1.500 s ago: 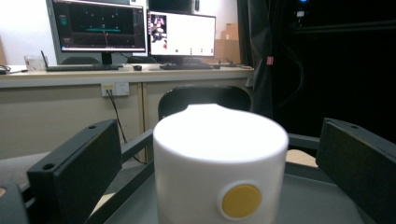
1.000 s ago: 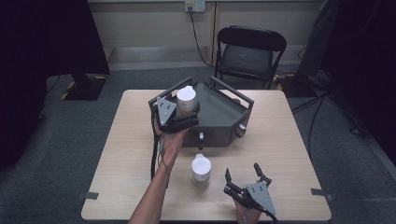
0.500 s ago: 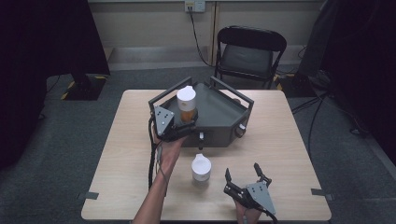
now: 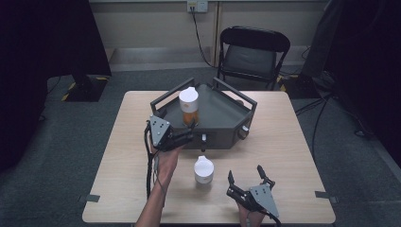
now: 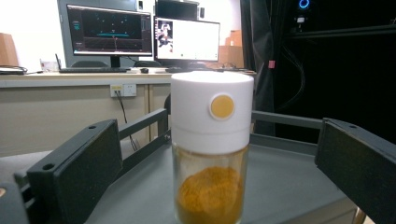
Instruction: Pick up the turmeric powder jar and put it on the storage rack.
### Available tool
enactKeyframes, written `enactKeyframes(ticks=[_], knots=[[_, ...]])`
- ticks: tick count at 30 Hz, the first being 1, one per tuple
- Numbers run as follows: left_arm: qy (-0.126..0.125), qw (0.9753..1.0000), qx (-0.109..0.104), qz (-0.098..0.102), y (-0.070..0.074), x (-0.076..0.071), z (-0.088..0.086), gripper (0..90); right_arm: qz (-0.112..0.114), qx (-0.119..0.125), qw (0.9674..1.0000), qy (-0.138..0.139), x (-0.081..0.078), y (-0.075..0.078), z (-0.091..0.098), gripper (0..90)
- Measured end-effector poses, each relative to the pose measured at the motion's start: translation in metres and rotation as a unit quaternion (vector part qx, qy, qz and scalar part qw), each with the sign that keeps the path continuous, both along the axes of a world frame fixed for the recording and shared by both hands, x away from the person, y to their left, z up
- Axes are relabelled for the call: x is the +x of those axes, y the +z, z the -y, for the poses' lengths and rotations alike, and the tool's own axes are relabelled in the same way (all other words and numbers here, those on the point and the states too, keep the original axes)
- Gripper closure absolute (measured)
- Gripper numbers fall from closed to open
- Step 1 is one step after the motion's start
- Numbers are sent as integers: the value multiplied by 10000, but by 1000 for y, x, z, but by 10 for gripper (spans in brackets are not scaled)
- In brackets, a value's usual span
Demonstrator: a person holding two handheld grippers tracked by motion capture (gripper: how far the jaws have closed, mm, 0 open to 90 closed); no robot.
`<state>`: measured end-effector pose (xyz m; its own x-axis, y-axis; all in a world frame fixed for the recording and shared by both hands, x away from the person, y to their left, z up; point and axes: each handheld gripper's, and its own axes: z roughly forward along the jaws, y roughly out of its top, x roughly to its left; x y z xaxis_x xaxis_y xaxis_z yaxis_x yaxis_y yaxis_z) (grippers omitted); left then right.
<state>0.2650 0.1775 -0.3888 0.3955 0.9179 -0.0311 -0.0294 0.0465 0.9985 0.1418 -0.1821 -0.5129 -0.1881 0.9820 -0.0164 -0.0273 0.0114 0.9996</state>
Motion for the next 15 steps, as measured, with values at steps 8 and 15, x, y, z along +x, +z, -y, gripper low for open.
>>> enactKeyframes(ticks=[8,15], knots=[[65,10000,-21,5,-12,-11,-6,2,0,-3,10000,-1,0,0,0,10],[120,9999,-82,27,-23,-24,-12,1,-2,4,10000,-7,0,0,0,10]])
